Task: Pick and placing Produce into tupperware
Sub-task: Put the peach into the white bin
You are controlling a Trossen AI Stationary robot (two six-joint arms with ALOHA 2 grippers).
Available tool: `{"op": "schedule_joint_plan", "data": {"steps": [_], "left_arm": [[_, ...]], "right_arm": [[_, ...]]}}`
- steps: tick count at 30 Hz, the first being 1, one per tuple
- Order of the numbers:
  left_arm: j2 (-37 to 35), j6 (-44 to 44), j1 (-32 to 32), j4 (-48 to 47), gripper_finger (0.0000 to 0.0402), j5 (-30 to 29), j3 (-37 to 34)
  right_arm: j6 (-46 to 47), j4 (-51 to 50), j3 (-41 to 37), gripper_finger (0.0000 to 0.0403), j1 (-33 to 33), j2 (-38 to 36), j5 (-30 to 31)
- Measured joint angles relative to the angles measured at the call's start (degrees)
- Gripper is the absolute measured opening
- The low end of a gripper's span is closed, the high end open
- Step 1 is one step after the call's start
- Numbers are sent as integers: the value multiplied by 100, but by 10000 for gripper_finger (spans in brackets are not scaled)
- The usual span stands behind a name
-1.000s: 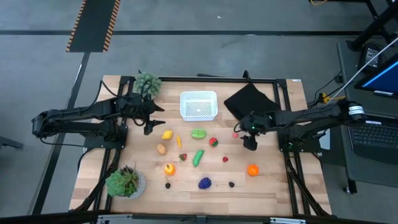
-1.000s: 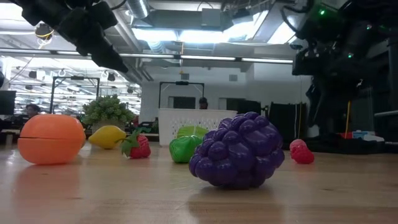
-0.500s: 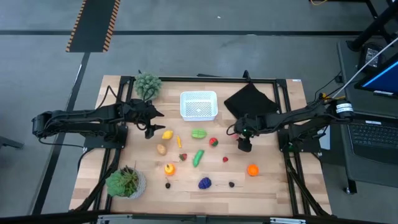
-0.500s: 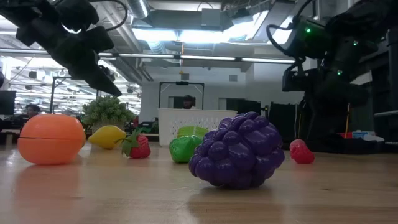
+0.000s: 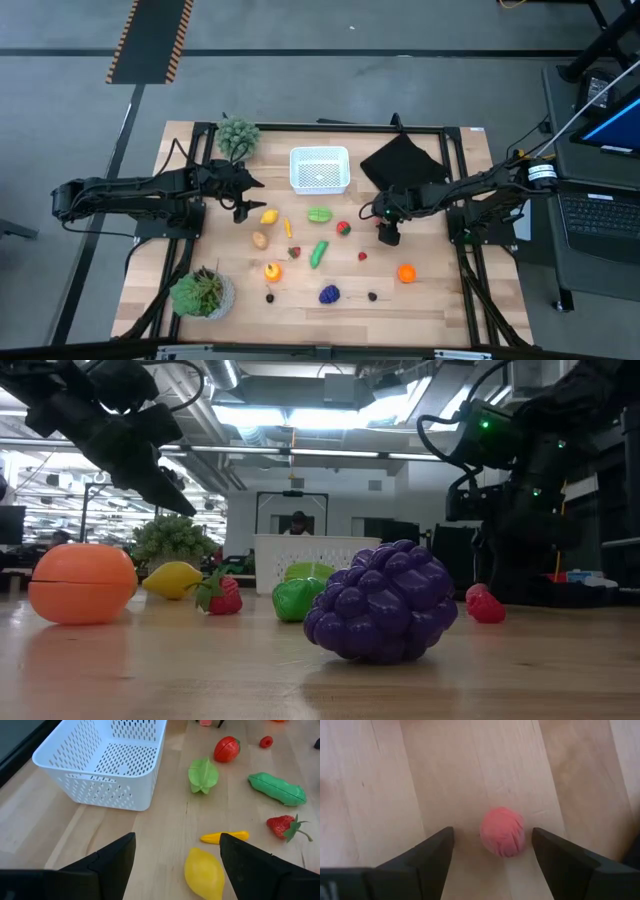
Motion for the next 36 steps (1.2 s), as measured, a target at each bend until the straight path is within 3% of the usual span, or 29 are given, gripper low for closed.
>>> {"op": "schedule_joint_plan", "data": {"steps": [12, 27, 36], "left_arm": [[0, 13, 0, -2, 279, 0, 0], [0, 11, 0, -6, 279, 0, 0], [0, 7, 0, -6, 279, 0, 2]], "right_arm": [[159, 137, -4, 268, 0, 0, 21], [206, 170, -7, 163, -2, 11, 87], [281, 159, -7, 130, -2, 9, 106]]}}
